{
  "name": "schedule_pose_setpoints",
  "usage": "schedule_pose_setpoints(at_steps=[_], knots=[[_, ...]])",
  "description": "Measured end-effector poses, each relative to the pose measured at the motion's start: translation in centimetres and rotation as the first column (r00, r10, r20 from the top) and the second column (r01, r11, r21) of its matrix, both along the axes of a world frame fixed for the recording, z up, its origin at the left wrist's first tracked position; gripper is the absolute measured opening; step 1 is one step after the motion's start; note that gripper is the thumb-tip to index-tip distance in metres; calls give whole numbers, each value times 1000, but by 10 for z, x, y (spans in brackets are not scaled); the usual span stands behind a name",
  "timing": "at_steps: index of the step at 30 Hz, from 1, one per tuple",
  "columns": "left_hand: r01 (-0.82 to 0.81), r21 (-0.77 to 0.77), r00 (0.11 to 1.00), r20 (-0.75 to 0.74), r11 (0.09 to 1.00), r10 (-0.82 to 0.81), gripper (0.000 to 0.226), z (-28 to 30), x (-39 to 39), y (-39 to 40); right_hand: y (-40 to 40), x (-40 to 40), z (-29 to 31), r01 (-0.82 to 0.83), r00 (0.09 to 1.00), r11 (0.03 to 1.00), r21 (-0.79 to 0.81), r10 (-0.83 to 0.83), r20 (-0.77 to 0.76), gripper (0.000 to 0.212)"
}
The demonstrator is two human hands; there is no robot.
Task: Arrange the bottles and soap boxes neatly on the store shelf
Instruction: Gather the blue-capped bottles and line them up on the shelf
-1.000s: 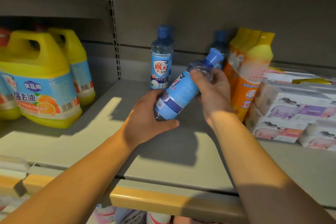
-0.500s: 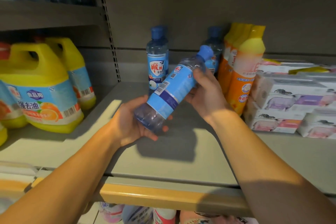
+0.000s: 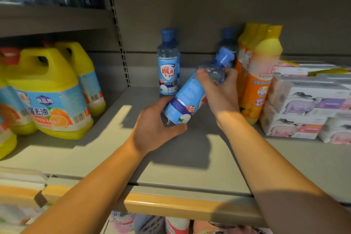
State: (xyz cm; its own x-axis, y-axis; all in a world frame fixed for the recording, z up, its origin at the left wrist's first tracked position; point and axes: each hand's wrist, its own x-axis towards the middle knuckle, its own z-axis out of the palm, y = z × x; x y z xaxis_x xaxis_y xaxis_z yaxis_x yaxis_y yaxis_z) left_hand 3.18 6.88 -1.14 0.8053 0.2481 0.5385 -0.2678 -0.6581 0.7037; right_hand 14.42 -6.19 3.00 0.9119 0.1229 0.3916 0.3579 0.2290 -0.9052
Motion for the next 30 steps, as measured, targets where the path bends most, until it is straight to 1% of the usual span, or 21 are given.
schedule_pose_setpoints(at_steps=[1, 2, 3, 4, 5, 6, 7, 8, 9, 10, 11, 13, 14, 15, 17, 18, 21, 23, 24, 26, 30], knots=[[53, -138, 998, -24, 989, -57, 58, 2, -2, 2, 0, 1, 0, -77, 997, 997, -2, 77, -20, 57], [127, -319, 988, -42, 939, -148, 56, 4, -3, 4, 0, 1, 1, -172, 984, 985, 21, 173, -49, 54], [200, -507, 964, -50, 838, -260, 57, 7, -4, 6, 1, 2, 1, -271, 958, 959, 78, 276, -71, 47], [248, -668, 924, -53, 702, -378, 64, 9, -6, 7, 1, 2, 2, -360, 923, 921, 151, 375, -84, 40], [265, -774, 876, -55, 574, -479, 72, 11, -7, 9, 2, 2, 2, -430, 885, 876, 218, 457, -87, 37], [270, -830, 831, -56, 489, -554, 79, 12, -8, 11, 2, 2, 3, -482, 851, 835, 266, 518, -84, 36], [278, -857, 792, -51, 434, -608, 80, 13, -9, 13, 3, 2, 2, -514, 828, 808, 288, 555, -78, 36], [290, -867, 765, -45, 406, -643, 77, 13, -9, 14, 3, 3, 0, -533, 817, 795, 291, 573, -70, 35], [292, -869, 753, -49, 400, -657, 75, 12, -9, 14, 3, 3, -2, -541, 814, 794, 279, 577, -63, 33], [280, -866, 756, -67, 414, -651, 74, 11, -9, 14, 2, 3, -4, -540, 819, 801, 259, 570, -57, 31], [256, -858, 776, -93, 446, -624, 72, 10, -8, 12, 2, 4, -5, -528, 833, 818, 230, 551, -50, 29], [214, -824, 838, -120, 524, -532, 56, 7, -6, 10, 2, 4, -7, -479, 871, 862, 166, 491, -33, 30], [215, -800, 864, -112, 561, -491, 47, 6, -5, 8, 2, 4, -7, -450, 888, 881, 144, 459, -32, 31], [234, -773, 879, -91, 589, -468, 43, 6, -4, 8, 3, 5, -8, -420, 903, 898, 131, 427, -36, 32], [277, -729, 887, -57, 626, -459, 52, 5, -4, 9, 5, 7, -11, -360, 927, 924, 130, 370, -63, 27], [287, -722, 883, -56, 630, -466, 55, 5, -5, 10, 6, 9, -12, -334, 933, 932, 141, 348, -94, 23], [289, -749, 848, -89, 597, -522, 43, 4, -5, 12, 4, 15, -18, -282, 917, 945, 162, 316, -245, 17], [230, -788, 833, -144, 571, -535, 47, 5, -4, 12, 4, 18, -22, -275, 887, 951, 140, 307, -346, 18], [199, -793, 829, -177, 576, -530, 49, 4, -4, 12, 4, 20, -24, -271, 874, 954, 126, 299, -383, 17], [173, -790, 818, -217, 588, -533, 49, 5, -3, 12, 5, 21, -27, -268, 859, 958, 101, 285, -426, 17], [174, -794, 819, -212, 583, -534, 58, 3, -2, 15, 6, 21, -27, -263, 848, 961, 82, 270, -455, 17]])
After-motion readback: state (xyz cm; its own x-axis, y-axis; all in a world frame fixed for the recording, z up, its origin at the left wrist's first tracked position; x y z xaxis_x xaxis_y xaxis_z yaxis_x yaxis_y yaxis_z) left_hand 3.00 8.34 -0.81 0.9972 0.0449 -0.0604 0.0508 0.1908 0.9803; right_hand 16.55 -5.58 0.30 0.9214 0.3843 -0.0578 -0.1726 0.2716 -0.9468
